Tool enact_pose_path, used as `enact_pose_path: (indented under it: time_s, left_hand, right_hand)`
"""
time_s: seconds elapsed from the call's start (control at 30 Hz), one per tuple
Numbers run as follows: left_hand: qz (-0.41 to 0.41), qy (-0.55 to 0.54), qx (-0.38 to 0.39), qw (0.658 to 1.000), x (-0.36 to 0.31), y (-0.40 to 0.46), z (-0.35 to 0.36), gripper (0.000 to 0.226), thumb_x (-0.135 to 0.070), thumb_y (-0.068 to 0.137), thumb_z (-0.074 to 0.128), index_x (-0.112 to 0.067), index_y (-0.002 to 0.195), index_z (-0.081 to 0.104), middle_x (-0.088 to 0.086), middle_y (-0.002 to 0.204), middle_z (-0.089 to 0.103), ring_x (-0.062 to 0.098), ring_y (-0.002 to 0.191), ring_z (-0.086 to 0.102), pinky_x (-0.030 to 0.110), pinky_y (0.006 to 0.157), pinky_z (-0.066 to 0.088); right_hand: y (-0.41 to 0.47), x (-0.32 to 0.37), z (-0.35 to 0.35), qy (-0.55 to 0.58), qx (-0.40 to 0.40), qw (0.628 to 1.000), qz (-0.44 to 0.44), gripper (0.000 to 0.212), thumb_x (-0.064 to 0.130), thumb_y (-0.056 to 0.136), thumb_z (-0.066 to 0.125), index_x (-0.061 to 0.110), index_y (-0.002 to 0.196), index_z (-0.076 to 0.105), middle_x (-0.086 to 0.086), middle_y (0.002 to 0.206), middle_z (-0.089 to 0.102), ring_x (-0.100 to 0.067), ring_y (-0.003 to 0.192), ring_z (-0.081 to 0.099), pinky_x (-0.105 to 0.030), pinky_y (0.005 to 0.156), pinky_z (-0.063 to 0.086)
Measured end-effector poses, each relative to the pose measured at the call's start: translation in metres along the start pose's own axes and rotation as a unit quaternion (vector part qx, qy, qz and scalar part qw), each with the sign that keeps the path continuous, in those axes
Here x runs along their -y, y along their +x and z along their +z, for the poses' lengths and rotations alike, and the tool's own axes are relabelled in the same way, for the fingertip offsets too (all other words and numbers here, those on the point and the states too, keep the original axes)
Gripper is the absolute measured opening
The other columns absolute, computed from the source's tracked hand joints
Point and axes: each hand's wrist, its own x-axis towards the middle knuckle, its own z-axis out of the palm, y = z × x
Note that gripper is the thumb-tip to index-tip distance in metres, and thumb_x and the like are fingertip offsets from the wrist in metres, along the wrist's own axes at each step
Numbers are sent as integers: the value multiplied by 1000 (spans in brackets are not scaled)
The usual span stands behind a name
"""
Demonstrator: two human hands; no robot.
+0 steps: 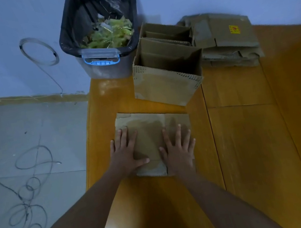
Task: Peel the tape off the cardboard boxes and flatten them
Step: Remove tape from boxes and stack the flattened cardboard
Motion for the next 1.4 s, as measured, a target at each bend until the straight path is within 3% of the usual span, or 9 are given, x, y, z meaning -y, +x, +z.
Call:
enact_pose_path:
  time_s: [0.1,0.17,0.43,0.6,0.77,0.87,1.07,1.23,1.4]
  left_hand:
    - [-5,-41,-59,997,-6,-10,3,96,-63,82,60,-28,155,9,-2,162,-12,20,148,-17,50,118,0]
    - [-8,-69,-91,993,-7,-16,4,84,-55,86,61,-25,153,21,-5,163,-1,19,149,-7,50,119,8]
    - [-7,-87,-105,991,-16,-33,9,63,-50,86,64,-29,141,43,-8,158,21,22,143,14,49,109,22]
    - [-54,-221,-157,961,-17,-48,3,36,-35,82,74,-27,115,65,-3,129,48,22,127,30,43,95,25]
    - [8,-312,-173,934,-26,-56,-20,27,-20,80,78,-14,104,68,-2,116,49,18,116,35,24,93,28]
    - [36,-302,-194,933,-41,-61,-42,20,-13,82,75,-13,100,66,0,120,48,17,119,35,16,95,25]
    - [46,-239,-224,944,-87,-71,-82,32,-25,86,70,-18,116,61,1,154,23,26,139,14,39,115,21]
    - [49,-237,-237,941,-145,-84,-93,36,-26,88,68,-16,122,61,3,155,27,25,138,27,37,117,24]
    - [84,-220,-230,944,-218,-96,-102,41,-32,88,68,-21,125,58,-1,156,25,26,140,20,41,117,20]
  right_hand:
    - [-8,-10,2,15,24,999,28,65,63,95,10,40,141,-30,-13,156,-25,-50,141,-11,-66,110,5]
    - [-14,-19,0,28,35,998,44,64,63,95,11,42,142,-28,-12,157,-24,-48,142,-6,-64,111,10]
    - [-22,-12,-17,124,69,987,78,63,58,96,37,35,150,15,-7,157,1,-39,141,8,-53,109,25]
    - [-37,-11,-33,116,44,985,118,63,59,90,49,32,144,30,-9,151,13,-37,133,21,-52,107,27]
    - [-53,-23,-59,100,21,986,133,64,64,87,50,28,139,38,-9,147,17,-38,129,26,-49,108,27]
    - [-57,-32,-81,102,-2,986,131,65,66,86,49,27,138,39,-9,147,16,-39,129,26,-49,108,28]
    - [-63,-69,-124,98,-66,985,124,67,69,85,46,28,137,37,-10,145,21,-38,128,29,-48,106,31]
    - [-83,-114,-146,119,-96,980,123,69,69,85,45,28,139,36,-7,150,18,-37,129,31,-47,107,31]
    - [-106,-180,-179,102,-137,979,110,66,68,88,39,33,143,29,-2,154,15,-35,121,44,-45,103,33]
